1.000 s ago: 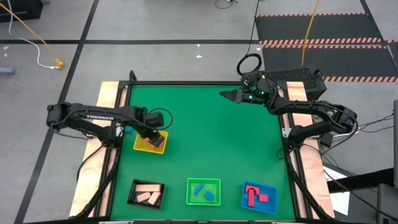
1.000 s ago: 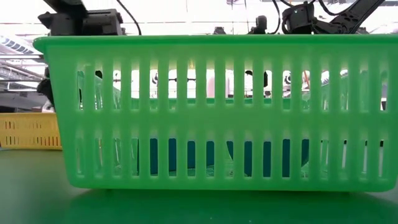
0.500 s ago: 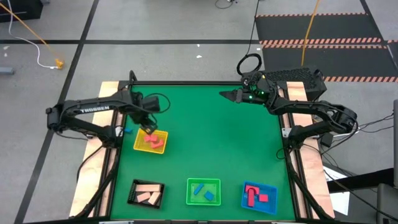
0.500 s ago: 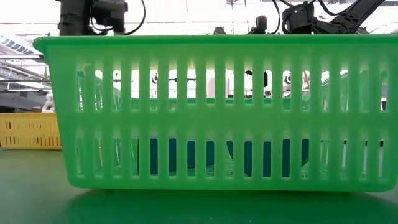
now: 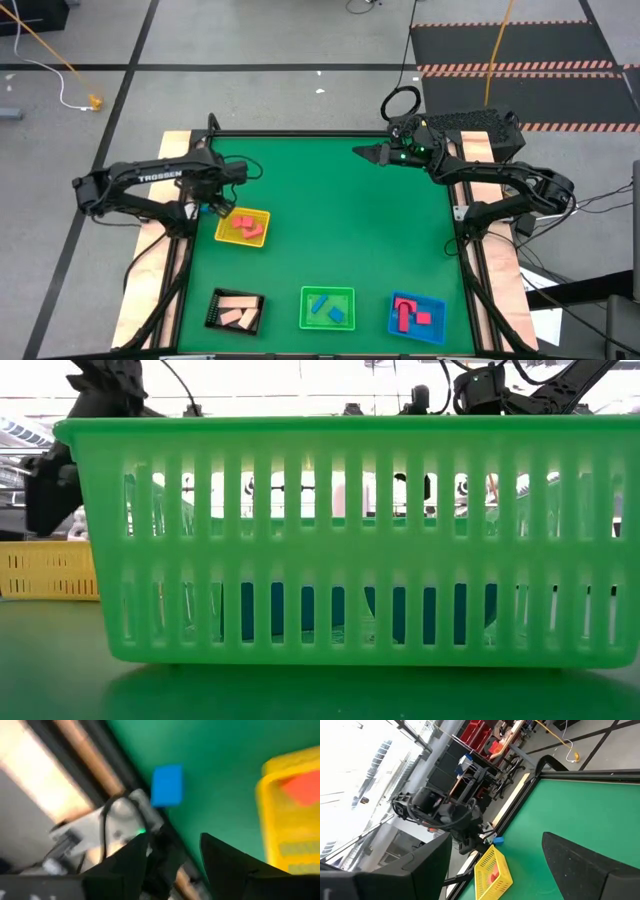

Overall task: Sort & place blocks by color
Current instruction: Put the blue triangle block into the green bin

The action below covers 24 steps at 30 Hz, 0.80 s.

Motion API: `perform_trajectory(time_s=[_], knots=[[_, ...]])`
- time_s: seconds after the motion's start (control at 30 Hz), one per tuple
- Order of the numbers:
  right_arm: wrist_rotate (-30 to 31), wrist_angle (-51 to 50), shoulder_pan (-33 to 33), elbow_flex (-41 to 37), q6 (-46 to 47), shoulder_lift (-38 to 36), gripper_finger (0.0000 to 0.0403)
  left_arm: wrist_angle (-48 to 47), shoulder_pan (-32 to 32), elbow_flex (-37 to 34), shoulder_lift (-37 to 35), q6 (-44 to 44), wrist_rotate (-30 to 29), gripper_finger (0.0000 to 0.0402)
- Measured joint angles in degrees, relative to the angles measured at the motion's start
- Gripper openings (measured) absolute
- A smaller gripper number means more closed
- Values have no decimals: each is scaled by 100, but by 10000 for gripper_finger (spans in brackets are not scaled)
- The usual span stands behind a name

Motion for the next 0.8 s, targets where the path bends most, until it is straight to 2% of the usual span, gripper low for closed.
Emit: perform_trajectory(time_s=[0.17,0.27,0.6,0.8], knots=[[4,2,0,0,-1,0,302,-70,109,39,55,8,16,186],[4,-2,0,0,-1,0,302,-49,150,39,67,-279,70,186],[7,-28,0,0,-19,0,302,148,157,39,67,-2699,329,186],[7,-9,-48,0,-43,0,302,734,147,42,61,-3639,408,186]])
